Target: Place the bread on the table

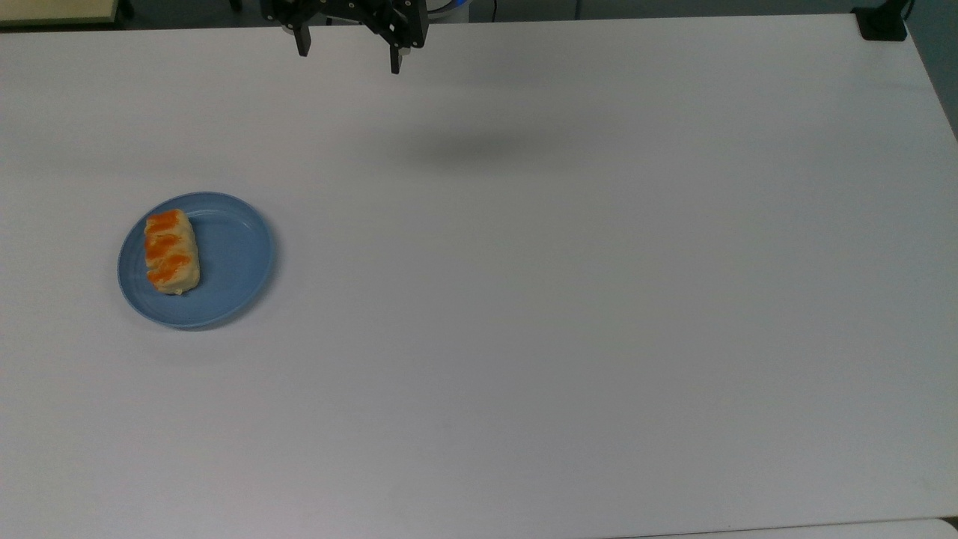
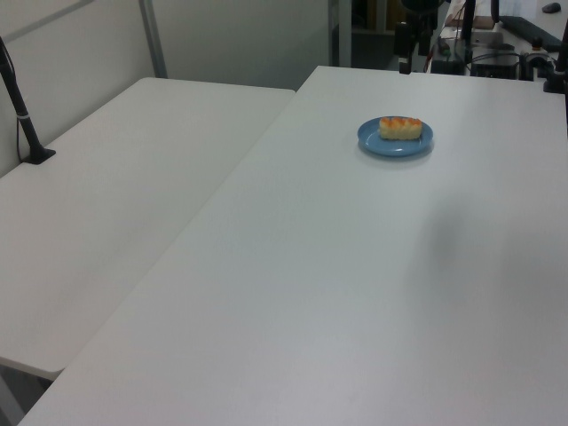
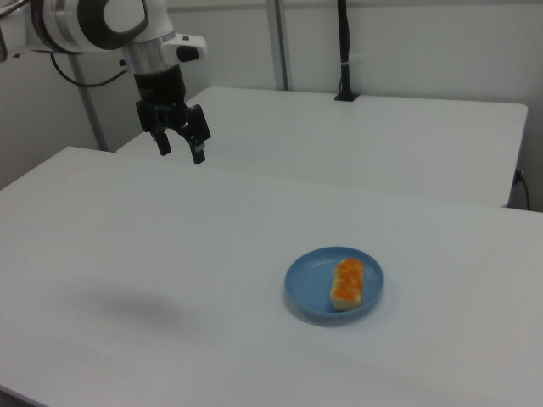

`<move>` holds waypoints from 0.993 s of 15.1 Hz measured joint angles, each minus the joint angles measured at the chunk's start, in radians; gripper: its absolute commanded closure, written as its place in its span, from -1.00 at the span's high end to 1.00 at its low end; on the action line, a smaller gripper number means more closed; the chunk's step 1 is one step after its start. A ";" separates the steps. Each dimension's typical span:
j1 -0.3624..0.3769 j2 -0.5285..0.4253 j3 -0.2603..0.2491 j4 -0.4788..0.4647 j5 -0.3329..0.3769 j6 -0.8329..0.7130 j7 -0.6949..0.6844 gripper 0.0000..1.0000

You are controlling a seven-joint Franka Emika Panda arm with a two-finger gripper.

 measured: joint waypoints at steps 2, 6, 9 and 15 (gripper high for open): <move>0.000 0.000 0.000 0.000 0.000 0.000 0.000 1.00; 0.000 0.000 0.000 0.000 0.000 0.000 0.000 1.00; 0.000 0.000 0.000 0.000 0.000 0.000 0.000 1.00; -0.049 0.017 -0.001 -0.005 0.000 0.009 -0.101 1.00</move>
